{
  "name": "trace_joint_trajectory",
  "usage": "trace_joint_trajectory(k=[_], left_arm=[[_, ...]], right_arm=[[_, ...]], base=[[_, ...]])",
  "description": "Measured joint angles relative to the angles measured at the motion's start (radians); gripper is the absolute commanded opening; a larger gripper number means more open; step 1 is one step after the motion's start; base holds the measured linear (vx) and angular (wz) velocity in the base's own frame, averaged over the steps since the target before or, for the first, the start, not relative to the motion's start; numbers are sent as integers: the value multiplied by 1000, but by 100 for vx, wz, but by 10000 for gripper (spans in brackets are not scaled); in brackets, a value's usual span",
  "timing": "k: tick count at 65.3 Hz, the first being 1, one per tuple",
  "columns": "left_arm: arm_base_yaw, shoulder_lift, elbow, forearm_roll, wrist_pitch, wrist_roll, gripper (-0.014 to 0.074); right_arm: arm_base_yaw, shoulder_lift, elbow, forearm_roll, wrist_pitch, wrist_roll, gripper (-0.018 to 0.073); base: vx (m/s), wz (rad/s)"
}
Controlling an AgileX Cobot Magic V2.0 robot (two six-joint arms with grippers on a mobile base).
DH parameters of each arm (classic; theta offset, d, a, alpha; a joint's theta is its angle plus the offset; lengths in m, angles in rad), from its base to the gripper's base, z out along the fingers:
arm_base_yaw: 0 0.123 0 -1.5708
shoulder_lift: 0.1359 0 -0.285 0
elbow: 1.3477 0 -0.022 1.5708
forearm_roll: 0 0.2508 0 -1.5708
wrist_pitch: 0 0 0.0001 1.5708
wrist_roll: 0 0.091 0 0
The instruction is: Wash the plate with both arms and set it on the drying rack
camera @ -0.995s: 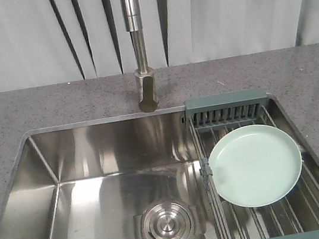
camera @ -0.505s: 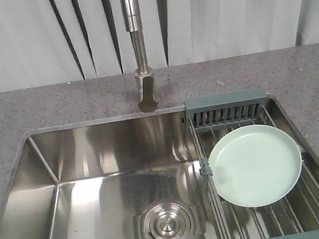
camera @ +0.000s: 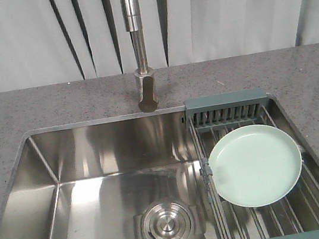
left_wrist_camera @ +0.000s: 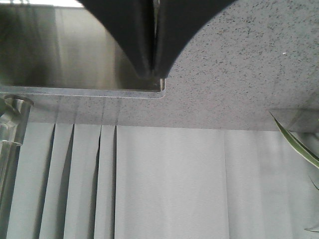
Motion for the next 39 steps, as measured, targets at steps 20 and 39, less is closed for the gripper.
trace_joint_trajectory(k=[20, 39], left_arm=[[0, 0, 0, 0, 0, 0, -6], [0, 0, 0, 0, -1, 0, -6]], right_arm=[[0, 0, 0, -1, 0, 0, 379], [0, -38, 3, -6, -144, 0, 364]], base=[[0, 0], [0, 0]])
